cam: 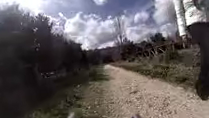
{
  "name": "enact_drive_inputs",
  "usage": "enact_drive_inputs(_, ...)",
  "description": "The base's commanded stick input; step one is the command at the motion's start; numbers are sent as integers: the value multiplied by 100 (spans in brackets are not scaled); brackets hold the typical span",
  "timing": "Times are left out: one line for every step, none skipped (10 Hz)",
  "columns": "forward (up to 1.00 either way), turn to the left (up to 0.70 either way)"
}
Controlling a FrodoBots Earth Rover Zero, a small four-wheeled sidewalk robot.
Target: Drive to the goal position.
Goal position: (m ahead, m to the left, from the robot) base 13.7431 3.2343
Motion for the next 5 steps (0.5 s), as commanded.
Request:
enact_drive_inputs(100,0)
enact_drive_inputs(100,0)
enact_drive_inputs(100,0)
enact_drive_inputs(100,0)
enact_drive_inputs(100,0)
